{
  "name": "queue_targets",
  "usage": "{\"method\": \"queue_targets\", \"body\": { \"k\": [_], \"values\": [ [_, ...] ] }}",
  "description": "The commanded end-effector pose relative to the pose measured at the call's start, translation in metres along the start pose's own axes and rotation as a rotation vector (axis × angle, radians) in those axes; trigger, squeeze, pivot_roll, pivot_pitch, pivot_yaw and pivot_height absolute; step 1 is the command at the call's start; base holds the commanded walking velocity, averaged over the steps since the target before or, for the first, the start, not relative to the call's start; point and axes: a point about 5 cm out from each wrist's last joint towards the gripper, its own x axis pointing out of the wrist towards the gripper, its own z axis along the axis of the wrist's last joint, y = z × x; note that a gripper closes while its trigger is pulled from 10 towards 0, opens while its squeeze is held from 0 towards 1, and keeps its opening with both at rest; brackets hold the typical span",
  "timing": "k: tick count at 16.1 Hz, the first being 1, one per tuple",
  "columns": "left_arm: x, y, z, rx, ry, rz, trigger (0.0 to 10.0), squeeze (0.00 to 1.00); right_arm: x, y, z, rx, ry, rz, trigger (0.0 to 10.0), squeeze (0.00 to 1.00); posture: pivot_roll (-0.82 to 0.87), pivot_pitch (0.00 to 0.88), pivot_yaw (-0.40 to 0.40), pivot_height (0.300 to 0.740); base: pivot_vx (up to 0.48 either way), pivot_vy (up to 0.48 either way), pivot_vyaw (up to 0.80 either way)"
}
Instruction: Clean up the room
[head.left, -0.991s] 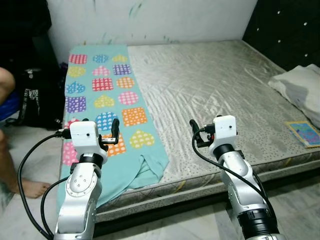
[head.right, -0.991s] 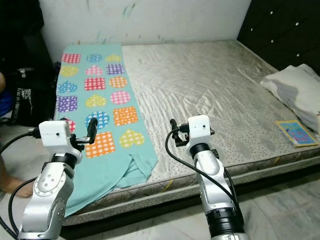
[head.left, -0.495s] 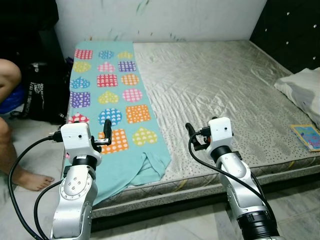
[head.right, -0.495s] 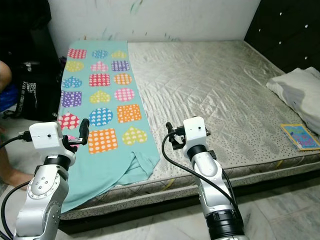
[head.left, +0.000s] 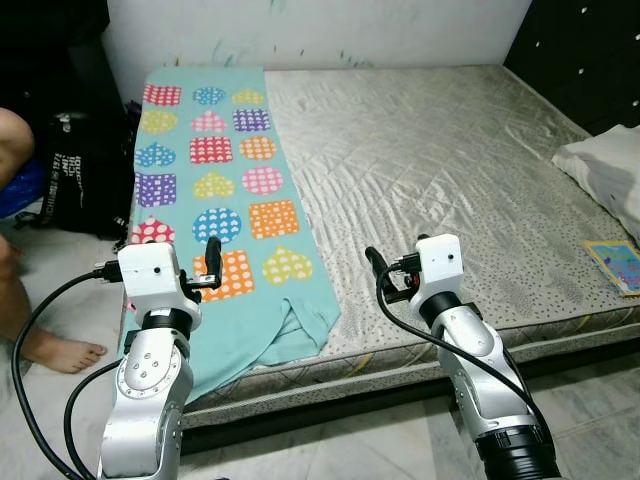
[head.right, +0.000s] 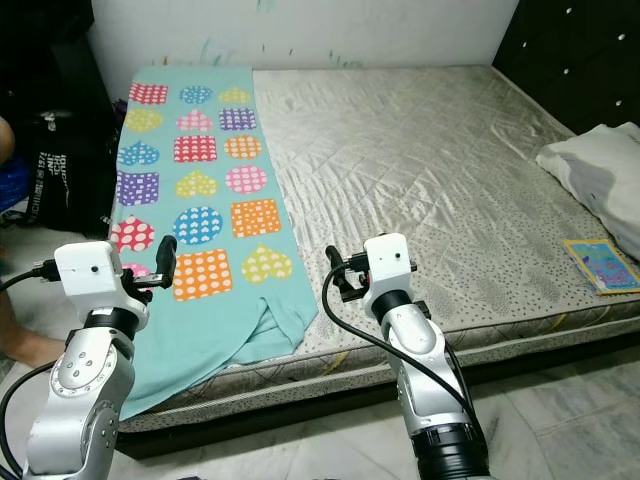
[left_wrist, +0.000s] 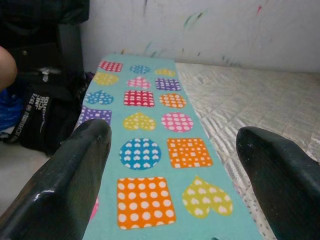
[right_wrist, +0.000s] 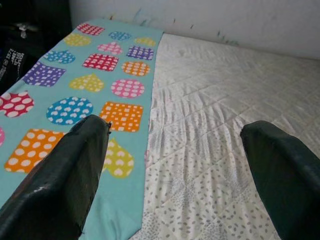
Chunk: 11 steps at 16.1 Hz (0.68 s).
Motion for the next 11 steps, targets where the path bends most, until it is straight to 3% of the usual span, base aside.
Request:
{"method": "queue_targets", "body": {
  "k": [1, 6, 11],
  "values": [
    [-0.0020, 0.0021, 0.0025, -0.006, 0.000, 0.013, 10.0, 0.00, -0.0021, 0.0008, 0.0003, 0.004, 0.002, 0.010, 10.0, 0.00, 0.05, 0.127, -0.065, 0.720, 0.000, 0.000, 0.00],
    [-0.0017, 0.0025, 0.0023, -0.006, 0.003, 0.014, 10.0, 0.00, -0.0026, 0.0009, 0.0001, 0.011, 0.004, 0.014, 10.0, 0.00, 0.05, 0.127, -0.065, 0.665, 0.000, 0.000, 0.00],
    [-0.0009, 0.0030, 0.0034, -0.006, -0.002, 0.023, 10.0, 0.00, -0.0026, 0.0010, 0.0001, 0.010, 0.008, 0.023, 10.0, 0.00, 0.04, 0.125, -0.065, 0.660, 0.000, 0.000, 0.00]
  ]
}}
